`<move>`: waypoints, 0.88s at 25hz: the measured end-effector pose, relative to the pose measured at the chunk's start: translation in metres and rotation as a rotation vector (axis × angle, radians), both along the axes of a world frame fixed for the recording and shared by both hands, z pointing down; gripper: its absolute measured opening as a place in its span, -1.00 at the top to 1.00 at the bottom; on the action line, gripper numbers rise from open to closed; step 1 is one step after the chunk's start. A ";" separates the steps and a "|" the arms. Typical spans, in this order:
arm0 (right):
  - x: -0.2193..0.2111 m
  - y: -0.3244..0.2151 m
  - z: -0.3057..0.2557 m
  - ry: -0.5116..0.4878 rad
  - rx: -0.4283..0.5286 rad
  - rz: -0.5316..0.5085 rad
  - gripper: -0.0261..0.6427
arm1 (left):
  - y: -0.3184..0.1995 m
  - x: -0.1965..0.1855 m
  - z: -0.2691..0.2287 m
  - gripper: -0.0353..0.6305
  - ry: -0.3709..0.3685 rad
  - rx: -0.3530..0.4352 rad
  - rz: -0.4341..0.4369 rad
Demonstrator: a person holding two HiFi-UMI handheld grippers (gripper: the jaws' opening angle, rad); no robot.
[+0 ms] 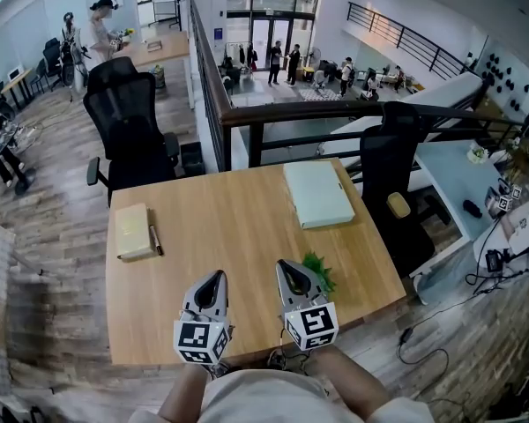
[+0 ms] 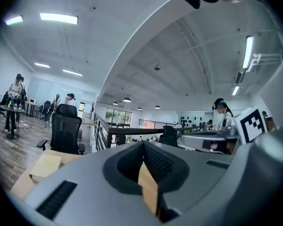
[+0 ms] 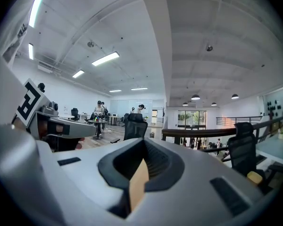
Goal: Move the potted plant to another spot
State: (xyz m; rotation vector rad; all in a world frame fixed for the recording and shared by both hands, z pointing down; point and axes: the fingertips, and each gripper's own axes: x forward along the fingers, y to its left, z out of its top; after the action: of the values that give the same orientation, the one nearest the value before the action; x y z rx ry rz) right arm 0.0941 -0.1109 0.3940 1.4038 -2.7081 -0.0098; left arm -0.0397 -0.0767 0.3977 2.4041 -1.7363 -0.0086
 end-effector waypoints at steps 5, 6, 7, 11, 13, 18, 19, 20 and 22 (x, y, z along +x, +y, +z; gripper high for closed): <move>0.006 0.000 -0.002 0.013 0.012 0.014 0.91 | 0.001 -0.002 0.001 0.86 0.005 -0.007 -0.014; 0.008 0.000 -0.002 0.011 0.011 0.018 0.91 | 0.001 -0.003 0.001 0.86 0.002 -0.006 -0.017; 0.009 0.000 -0.002 0.009 0.010 0.023 0.91 | 0.001 -0.004 0.001 0.86 -0.001 -0.004 -0.019; 0.014 0.002 -0.003 0.044 0.036 0.042 0.91 | 0.004 -0.005 0.002 0.86 -0.007 -0.006 -0.022; 0.014 0.004 -0.004 0.049 0.042 0.042 0.91 | 0.006 -0.004 0.004 0.86 -0.007 -0.010 -0.020; 0.019 0.007 -0.008 0.041 0.041 0.048 0.91 | 0.008 0.004 0.002 0.86 -0.021 -0.006 0.000; 0.019 0.007 -0.008 0.041 0.041 0.051 0.91 | 0.009 0.004 0.002 0.86 -0.025 -0.006 0.003; 0.018 0.008 -0.008 0.041 0.040 0.054 0.91 | 0.010 0.004 0.002 0.86 -0.027 -0.006 0.005; 0.019 0.009 -0.008 0.040 0.038 0.058 0.91 | 0.011 0.004 0.003 0.86 -0.028 -0.009 0.009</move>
State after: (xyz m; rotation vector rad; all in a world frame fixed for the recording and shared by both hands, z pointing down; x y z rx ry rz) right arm 0.1132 -0.1022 0.3864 1.4759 -2.6476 -0.0848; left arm -0.0357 -0.0657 0.4006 2.4176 -1.7337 0.0339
